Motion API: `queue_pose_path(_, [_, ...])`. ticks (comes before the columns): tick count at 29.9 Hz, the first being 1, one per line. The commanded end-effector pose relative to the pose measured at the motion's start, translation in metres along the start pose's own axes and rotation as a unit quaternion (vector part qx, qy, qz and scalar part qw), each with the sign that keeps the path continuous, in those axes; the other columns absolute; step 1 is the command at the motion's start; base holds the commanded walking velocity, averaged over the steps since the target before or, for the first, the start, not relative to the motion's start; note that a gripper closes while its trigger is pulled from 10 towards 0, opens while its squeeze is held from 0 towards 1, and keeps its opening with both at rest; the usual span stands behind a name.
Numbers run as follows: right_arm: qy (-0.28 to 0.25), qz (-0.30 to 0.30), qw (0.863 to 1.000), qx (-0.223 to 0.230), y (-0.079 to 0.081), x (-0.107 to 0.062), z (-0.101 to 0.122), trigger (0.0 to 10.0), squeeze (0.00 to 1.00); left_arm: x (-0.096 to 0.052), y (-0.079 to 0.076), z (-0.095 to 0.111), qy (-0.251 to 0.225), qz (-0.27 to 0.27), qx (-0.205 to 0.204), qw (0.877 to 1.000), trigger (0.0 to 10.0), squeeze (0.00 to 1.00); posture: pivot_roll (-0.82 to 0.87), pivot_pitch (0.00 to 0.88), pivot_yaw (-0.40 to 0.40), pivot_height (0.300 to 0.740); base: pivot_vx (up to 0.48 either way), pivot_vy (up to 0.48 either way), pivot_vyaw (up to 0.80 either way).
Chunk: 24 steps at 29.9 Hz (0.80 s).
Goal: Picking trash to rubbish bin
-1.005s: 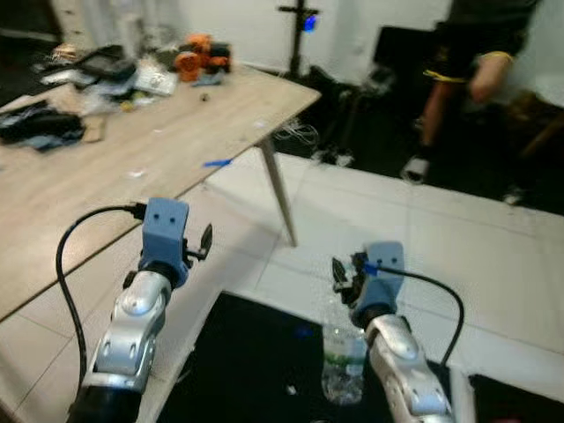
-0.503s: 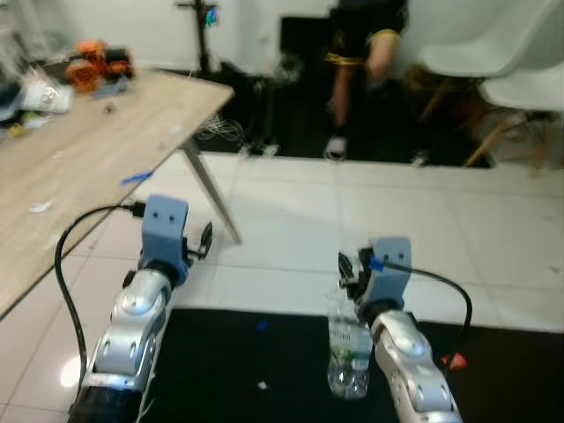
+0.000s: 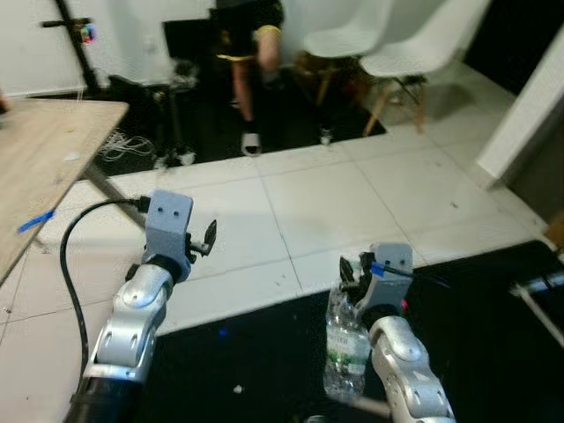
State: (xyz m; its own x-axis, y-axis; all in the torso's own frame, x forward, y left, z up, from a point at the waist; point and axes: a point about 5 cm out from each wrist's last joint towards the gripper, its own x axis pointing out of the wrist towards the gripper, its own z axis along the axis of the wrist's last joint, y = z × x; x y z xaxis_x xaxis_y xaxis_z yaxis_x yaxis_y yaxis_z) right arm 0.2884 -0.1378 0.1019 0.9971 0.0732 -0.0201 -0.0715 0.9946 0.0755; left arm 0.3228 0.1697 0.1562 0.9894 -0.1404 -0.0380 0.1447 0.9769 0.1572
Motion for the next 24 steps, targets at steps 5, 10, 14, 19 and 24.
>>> queue_pose_path(5, [0.004, -0.023, 1.0, 0.002, -0.008, -0.004, -0.005, 10.0, 0.0, 0.004, -0.003, 0.0, 0.006, -0.019, 0.01, 1.0, 10.0, 0.0, 0.02, 0.136, 0.138, 0.74, 0.0, 0.0, -0.8])
queue_pose_path(10, [0.0, -0.023, 1.0, 0.002, -0.005, -0.003, -0.004, 10.0, 0.0, 0.006, 0.002, 0.001, 0.007, -0.006, -0.001, 1.0, 10.0, 0.0, 0.02, 0.132, 0.126, 0.74, 0.0, 0.0, -0.8])
queue_pose_path(14, [0.002, -0.001, 1.0, -0.006, -0.001, 0.002, -0.002, 10.0, 0.0, 0.004, 0.009, -0.003, 0.011, 0.024, -0.017, 1.0, 10.0, 0.0, 0.0, 0.131, 0.082, 0.74, 0.0, 0.0, -0.8])
queue_pose_path(19, [0.005, 0.037, 0.999, -0.025, -0.001, 0.012, 0.004, 10.0, 0.0, -0.008, 0.01, -0.011, 0.008, 0.066, -0.04, 0.997, 10.0, 0.0, -0.01, 0.135, -0.016, 0.74, 0.0, 0.0, -0.8])
queue_pose_path(24, [0.009, 0.052, 0.998, -0.032, -0.001, 0.017, 0.005, 10.0, 0.0, -0.014, 0.012, -0.014, 0.01, 0.082, -0.048, 0.995, 10.0, 0.0, 0.01, 0.135, -0.045, 0.74, 0.0, 0.0, -0.8])
